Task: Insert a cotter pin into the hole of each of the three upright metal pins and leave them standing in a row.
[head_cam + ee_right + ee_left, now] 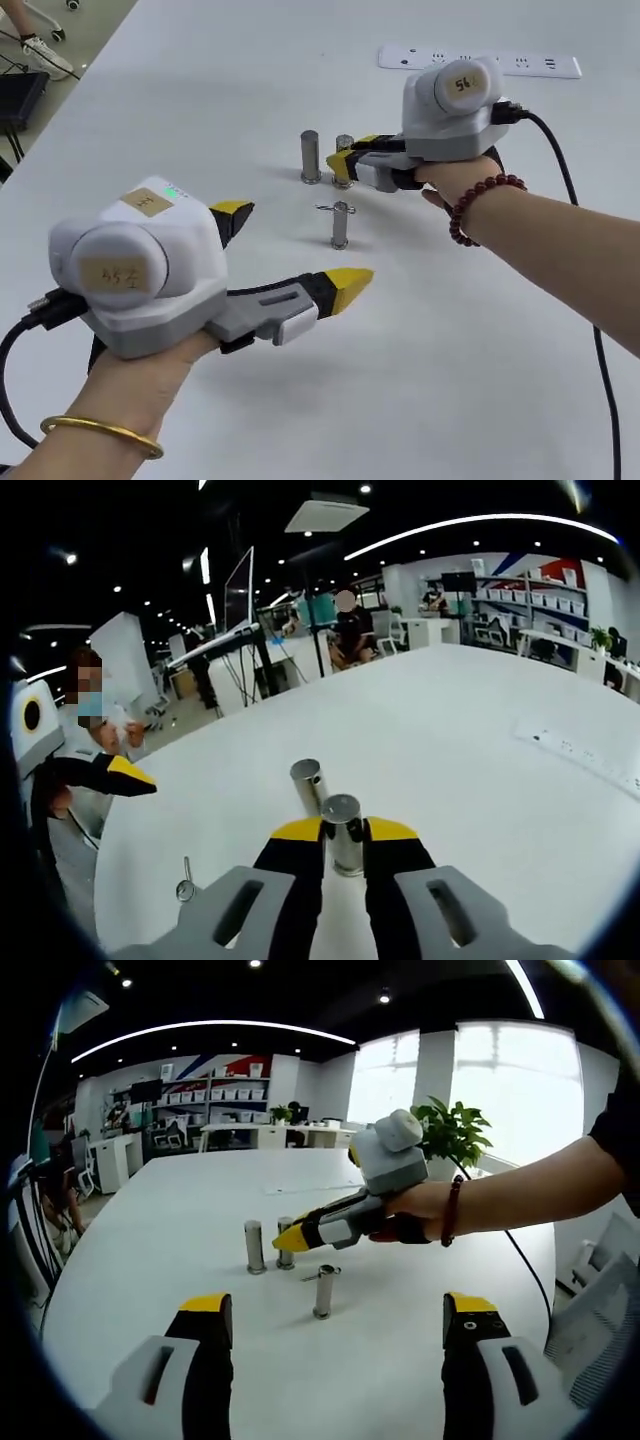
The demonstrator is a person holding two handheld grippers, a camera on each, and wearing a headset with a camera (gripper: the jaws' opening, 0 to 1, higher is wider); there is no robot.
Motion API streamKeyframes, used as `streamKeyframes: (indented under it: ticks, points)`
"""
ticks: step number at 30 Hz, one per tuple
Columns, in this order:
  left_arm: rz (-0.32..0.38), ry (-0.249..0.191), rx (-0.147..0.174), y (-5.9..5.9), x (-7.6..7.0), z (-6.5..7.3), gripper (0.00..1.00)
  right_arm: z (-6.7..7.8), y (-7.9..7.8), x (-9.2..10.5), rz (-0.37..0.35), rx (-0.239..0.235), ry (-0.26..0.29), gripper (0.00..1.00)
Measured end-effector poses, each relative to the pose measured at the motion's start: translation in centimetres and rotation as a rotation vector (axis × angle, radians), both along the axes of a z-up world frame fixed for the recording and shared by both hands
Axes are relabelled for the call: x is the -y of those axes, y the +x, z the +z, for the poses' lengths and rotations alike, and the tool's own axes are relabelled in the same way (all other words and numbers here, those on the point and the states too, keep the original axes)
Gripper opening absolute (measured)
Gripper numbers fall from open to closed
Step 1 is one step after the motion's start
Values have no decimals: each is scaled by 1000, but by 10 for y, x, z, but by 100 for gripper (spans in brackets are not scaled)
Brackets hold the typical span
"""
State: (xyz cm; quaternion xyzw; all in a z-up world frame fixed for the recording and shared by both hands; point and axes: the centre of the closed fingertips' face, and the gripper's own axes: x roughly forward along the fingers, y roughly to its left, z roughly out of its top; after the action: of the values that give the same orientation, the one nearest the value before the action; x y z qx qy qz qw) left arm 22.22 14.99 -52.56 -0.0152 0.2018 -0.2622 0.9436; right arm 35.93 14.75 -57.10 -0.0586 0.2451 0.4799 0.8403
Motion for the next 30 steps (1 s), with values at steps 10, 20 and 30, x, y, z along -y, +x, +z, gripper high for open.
streamKeyframes:
  ticks: [10,20,30]
  points:
    - [-17,59,-2,-3,-2,-4,94,0,5,6,12,32,-42,8]
    - [-37,62,1,-5,1,-3,99,5,-1,24,27,54,-63,8]
    - [-40,79,1,-11,1,-1,99,11,-17,49,52,77,-106,8]
